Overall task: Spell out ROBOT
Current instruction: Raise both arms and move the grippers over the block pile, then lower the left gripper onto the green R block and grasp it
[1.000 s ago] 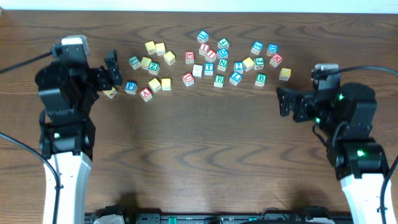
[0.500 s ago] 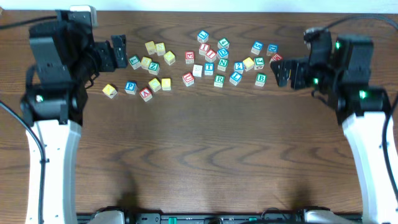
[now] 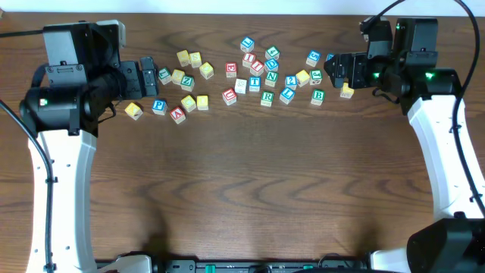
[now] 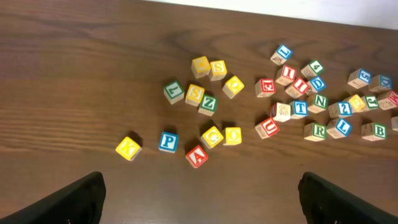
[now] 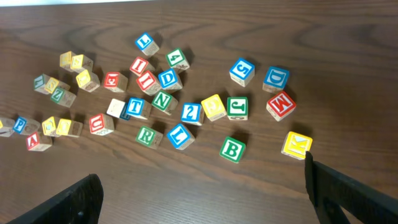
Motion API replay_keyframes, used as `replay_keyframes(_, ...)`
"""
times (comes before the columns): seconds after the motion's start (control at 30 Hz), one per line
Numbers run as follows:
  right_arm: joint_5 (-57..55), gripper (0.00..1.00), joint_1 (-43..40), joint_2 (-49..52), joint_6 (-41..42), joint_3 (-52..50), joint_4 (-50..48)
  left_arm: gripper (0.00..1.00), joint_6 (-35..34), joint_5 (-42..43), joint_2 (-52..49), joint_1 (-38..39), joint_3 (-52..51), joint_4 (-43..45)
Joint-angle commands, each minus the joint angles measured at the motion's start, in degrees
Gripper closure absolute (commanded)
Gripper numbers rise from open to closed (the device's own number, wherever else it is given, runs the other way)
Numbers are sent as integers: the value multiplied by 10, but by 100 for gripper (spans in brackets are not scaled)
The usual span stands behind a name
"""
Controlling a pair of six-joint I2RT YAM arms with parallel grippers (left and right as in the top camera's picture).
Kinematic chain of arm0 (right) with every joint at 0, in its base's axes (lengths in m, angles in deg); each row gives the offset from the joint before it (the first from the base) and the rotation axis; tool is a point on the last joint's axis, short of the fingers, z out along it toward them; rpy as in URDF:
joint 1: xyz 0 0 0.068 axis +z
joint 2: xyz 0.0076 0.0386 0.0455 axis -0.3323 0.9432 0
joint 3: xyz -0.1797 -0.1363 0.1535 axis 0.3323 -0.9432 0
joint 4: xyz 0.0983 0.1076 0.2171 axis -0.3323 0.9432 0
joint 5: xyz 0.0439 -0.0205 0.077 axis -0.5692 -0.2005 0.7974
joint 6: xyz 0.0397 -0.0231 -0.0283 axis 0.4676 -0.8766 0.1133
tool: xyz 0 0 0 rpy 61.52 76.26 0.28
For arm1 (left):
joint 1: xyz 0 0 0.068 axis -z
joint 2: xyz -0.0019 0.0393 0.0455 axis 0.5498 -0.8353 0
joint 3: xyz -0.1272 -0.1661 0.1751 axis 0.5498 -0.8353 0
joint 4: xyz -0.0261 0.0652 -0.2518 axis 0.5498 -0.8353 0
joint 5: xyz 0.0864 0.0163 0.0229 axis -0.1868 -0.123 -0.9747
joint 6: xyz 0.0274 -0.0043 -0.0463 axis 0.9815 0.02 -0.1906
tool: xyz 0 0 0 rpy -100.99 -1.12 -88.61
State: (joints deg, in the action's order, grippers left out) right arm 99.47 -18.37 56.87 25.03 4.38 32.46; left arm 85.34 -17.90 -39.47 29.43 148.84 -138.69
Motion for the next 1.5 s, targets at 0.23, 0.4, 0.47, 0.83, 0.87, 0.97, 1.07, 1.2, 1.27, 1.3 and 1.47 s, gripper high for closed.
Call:
replay_keyframes(0.23, 35, 6, 17, 0, 15, 19, -21, 2, -37, 1, -21, 0, 10, 5)
replay_keyframes(0.4, -81, 6, 54, 16, 52, 68, 34, 5, -88, -10, -83, 3, 33, 7)
replay_keyframes(0.47, -113, 6, 58, 31, 61, 110, 77, 7, -91, -13, -106, 11, 52, 7)
replay_keyframes(0.83, -161, 1, 57, 148, 93, 277, 241, 8, -128, -107, -210, 113, 156, -25)
replay_keyframes(0.87, -161, 1, 57, 152, 93, 277, 242, 8, -135, -107, -217, 119, 156, -26)
replay_keyframes(0.97, -161, 1, 58, 156, 93, 277, 240, 7, -138, -107, -234, 135, 156, -26)
replay_keyframes(1.07, -161, 1, 58, 157, 100, 277, 233, 7, -138, -107, -250, 155, 156, -25)
replay_keyframes(1.2, -162, 2, 58, 160, 108, 277, 247, 11, -139, -107, -280, 184, 156, -25)
replay_keyframes(1.27, -161, 3, 58, 162, 110, 276, 252, 13, -140, -108, -293, 194, 156, -25)
replay_keyframes(1.3, -161, 3, 58, 163, 113, 275, 253, 13, -143, -108, -300, 199, 156, -25)
replay_keyframes(1.47, -164, 5, 60, 165, 112, 267, 251, 14, -153, -118, -331, 220, 156, -16)
